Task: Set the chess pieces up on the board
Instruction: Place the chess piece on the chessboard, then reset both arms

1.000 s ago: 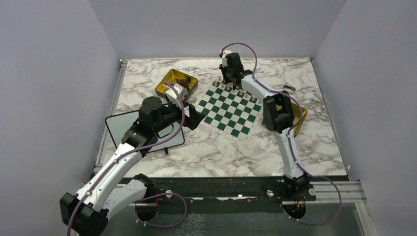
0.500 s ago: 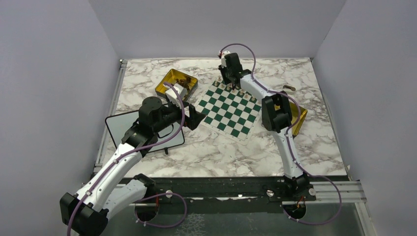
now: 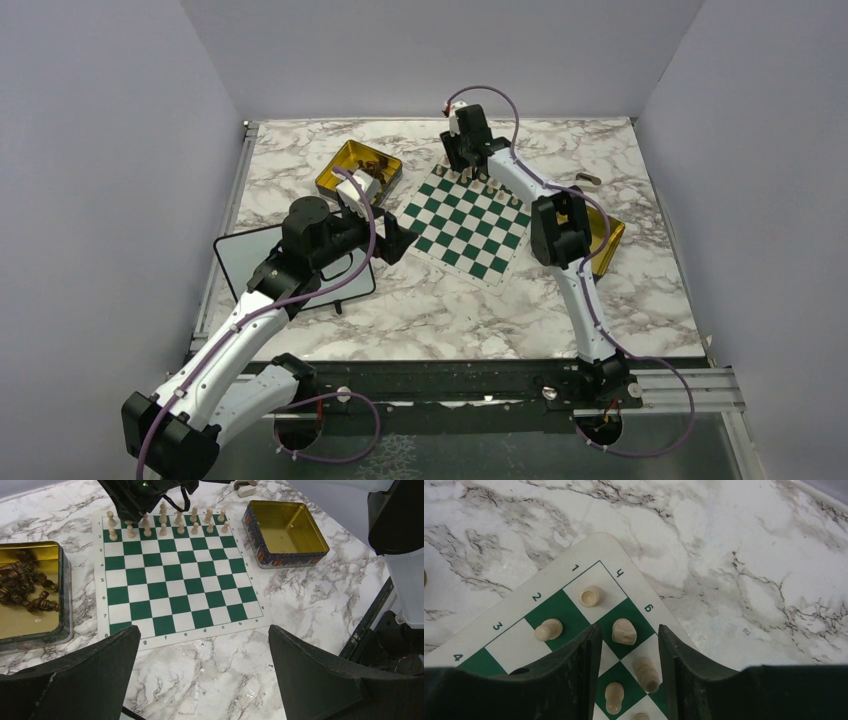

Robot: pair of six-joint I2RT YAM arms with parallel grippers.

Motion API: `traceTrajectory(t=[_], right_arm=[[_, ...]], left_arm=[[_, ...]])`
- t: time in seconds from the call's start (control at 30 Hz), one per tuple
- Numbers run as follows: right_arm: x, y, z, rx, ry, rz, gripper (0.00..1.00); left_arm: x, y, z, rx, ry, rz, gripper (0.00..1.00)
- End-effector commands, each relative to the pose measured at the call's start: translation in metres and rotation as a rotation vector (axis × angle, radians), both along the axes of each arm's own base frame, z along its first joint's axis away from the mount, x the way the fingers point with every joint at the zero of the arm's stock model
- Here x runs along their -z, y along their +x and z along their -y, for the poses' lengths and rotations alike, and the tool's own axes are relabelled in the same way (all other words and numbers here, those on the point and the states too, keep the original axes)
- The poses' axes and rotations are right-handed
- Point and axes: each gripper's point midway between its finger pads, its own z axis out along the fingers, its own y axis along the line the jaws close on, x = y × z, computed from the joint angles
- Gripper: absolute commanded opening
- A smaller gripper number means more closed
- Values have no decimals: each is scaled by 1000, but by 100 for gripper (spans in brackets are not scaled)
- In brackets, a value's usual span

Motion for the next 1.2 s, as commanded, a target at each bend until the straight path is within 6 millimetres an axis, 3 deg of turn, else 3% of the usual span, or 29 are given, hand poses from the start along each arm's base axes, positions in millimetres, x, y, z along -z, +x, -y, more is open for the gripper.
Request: traceTrajectory(t=[0.0,0.23,0.53,0.67,0.8,0.9,0.97,1.17], right_arm=[[-38,7,-3,-2,9,70,51],[-79,1,-3,-4,51,114,52],[-130,-36,8,2,120,136,61],[-150,-68,12,-7,179,107,64],[-166,-112,16,-17,274,65,71],[-178,-145,22,-30,331,54,81],[-185,-164,28,-22,359,56,99],[-202,-217,45,3,467,66,100]], left_arm=[[-1,2,-4,-22,3,18,99],[2,4,-3,-24,2,10,99],[10,12,-4,-62,-1,-28,99],[3,16,-4,-91,-27,-47,99],[-6,21,-6,-126,-38,-57,99],[-9,23,-5,-139,-52,-82,99],[-10,22,-4,-139,-67,-99,99],[-15,17,1,-126,-112,-144,99]])
